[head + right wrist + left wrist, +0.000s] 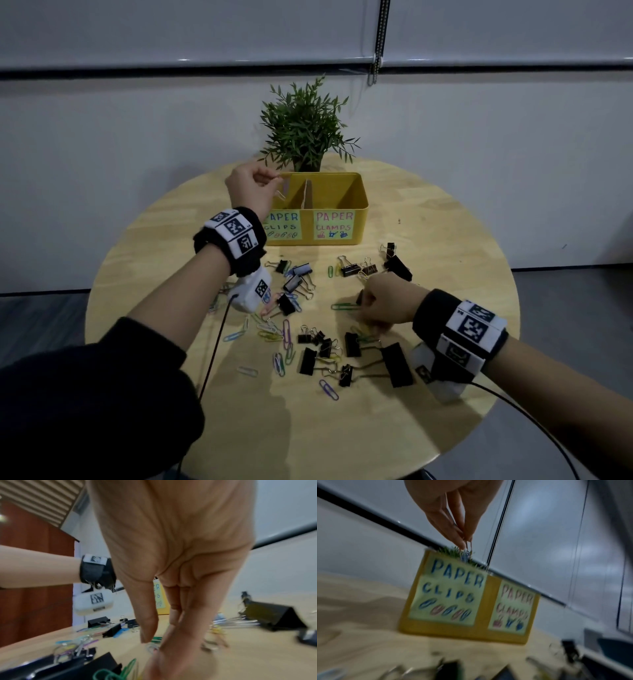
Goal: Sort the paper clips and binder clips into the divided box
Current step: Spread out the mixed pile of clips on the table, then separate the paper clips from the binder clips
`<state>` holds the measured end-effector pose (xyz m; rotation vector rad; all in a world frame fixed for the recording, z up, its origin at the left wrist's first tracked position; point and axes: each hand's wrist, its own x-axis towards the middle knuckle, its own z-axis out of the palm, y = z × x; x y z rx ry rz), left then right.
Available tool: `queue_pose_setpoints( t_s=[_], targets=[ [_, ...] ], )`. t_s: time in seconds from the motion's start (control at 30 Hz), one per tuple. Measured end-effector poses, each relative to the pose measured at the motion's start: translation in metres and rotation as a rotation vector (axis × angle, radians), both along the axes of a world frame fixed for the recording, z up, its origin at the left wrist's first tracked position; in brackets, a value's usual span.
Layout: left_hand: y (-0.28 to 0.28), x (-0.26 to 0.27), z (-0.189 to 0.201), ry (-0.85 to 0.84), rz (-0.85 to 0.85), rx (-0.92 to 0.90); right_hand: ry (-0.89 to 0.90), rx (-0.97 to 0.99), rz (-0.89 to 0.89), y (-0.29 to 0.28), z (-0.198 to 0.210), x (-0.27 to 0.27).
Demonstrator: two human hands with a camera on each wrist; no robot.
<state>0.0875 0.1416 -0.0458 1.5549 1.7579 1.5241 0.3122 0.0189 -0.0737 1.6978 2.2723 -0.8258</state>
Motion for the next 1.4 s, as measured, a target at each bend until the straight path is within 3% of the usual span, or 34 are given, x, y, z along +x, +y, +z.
queue_pose_setpoints(
  t_s=[0.1, 0.2, 0.3, 0.4, 0.5, 0.67, 0.8, 0.9, 1.1, 1.23, 1.4],
  targets=[
    [0.002, 0.001, -0.011, 0.241, -0.161, -0.182, 0.06, 0.148, 0.09, 0.008, -0.005, -0.015],
    [-0.004, -0.006, 0.0, 0.329, -0.206, -0.093, 0.178, 0.325, 0.297, 0.011, -0.005, -0.037],
    [-0.013, -0.029, 0.015, 0.352, -0.171, -0.012, 0.237, 0.284, 0.611, 0.002, -0.007, -0.07],
    [-0.026, -0.063, 0.024, 0.379, -0.122, 0.004, 0.078, 0.236, 0.82, -0.01, -0.013, -0.102],
    [-0.032, -0.083, 0.027, 0.366, -0.111, 0.001, -0.172, 0.177, 0.897, -0.011, -0.021, -0.104],
    [-0.052, -0.112, 0.027, 0.353, -0.085, -0.011, -0.1, 0.455, 0.929, -0.009, -0.028, -0.104],
    [-0.068, -0.117, 0.015, 0.392, -0.112, -0.065, -0.181, 0.53, 0.887, -0.01, -0.022, -0.109],
    [-0.083, -0.108, 0.0, 0.477, -0.256, -0.225, -0.143, 0.527, 0.762, -0.005, -0.019, -0.108],
    [-0.093, -0.083, -0.032, 0.749, -0.47, -0.452, 0.338, 0.283, 0.394, 0.014, 0.019, -0.08],
    [-0.091, -0.072, -0.048, 0.892, -0.596, -0.467, 0.623, -0.053, 0.091, 0.044, 0.049, -0.054],
    [-0.096, -0.065, -0.055, 1.203, -0.76, -0.566, 0.772, -0.209, -0.04, 0.075, 0.075, -0.039]
  ],
)
